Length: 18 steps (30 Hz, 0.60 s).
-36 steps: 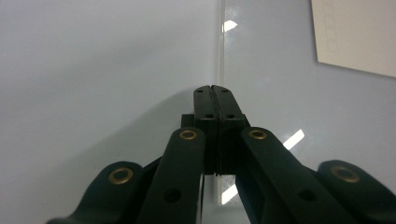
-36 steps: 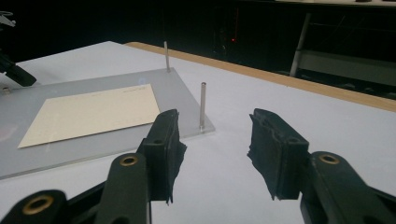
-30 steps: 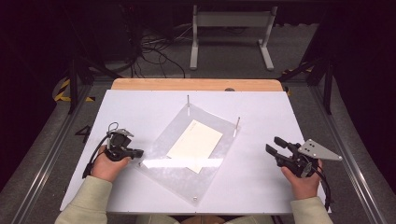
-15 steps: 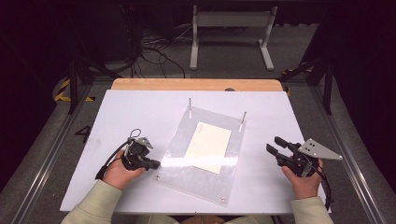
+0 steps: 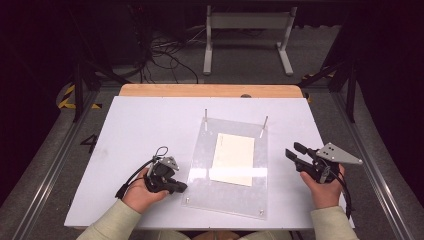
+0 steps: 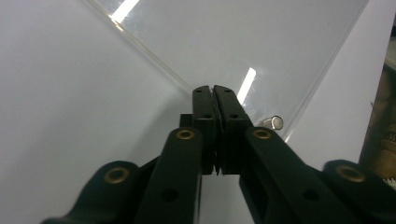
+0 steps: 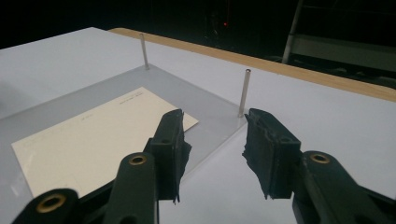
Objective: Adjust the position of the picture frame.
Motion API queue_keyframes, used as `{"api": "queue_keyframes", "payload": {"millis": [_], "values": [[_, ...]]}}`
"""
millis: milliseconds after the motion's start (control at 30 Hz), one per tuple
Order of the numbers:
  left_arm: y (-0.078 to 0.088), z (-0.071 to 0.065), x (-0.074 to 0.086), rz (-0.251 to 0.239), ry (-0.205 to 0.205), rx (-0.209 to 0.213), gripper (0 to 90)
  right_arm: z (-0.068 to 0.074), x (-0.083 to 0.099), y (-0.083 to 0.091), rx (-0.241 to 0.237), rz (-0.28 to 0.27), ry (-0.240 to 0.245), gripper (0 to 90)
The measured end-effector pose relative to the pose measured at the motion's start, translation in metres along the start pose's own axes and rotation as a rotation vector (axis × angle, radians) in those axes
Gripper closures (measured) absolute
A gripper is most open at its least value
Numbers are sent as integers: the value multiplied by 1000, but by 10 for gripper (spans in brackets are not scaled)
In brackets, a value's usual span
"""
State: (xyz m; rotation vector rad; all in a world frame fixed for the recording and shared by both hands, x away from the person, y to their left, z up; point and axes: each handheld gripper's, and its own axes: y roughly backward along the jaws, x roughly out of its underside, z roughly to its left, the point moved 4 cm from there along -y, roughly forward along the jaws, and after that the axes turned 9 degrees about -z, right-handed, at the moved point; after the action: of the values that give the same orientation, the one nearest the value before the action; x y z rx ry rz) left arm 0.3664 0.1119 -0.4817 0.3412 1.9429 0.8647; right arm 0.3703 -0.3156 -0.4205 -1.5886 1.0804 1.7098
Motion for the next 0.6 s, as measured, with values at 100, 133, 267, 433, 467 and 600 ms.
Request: {"api": "queue_keyframes", "payload": {"millis": [100, 133, 267, 433, 467, 600], "values": [[4, 2, 1, -42, 8, -14, 747, -6, -5, -8, 22, 24, -19, 578], [6, 2, 0, -65, 0, -13, 710, -8, -6, -11, 28, 37, -25, 576], [17, -1, -3, -157, -55, -18, 618, -14, -12, -33, 37, 96, -20, 566], [26, 2, -2, -231, -61, -82, 519, -20, -23, -62, 37, 144, -23, 558], [27, 3, -1, -238, -58, -82, 517, -21, -25, -67, 37, 157, -27, 556], [32, 5, 3, -258, -30, -68, 491, -25, -27, -92, 44, 204, -17, 552]]}}
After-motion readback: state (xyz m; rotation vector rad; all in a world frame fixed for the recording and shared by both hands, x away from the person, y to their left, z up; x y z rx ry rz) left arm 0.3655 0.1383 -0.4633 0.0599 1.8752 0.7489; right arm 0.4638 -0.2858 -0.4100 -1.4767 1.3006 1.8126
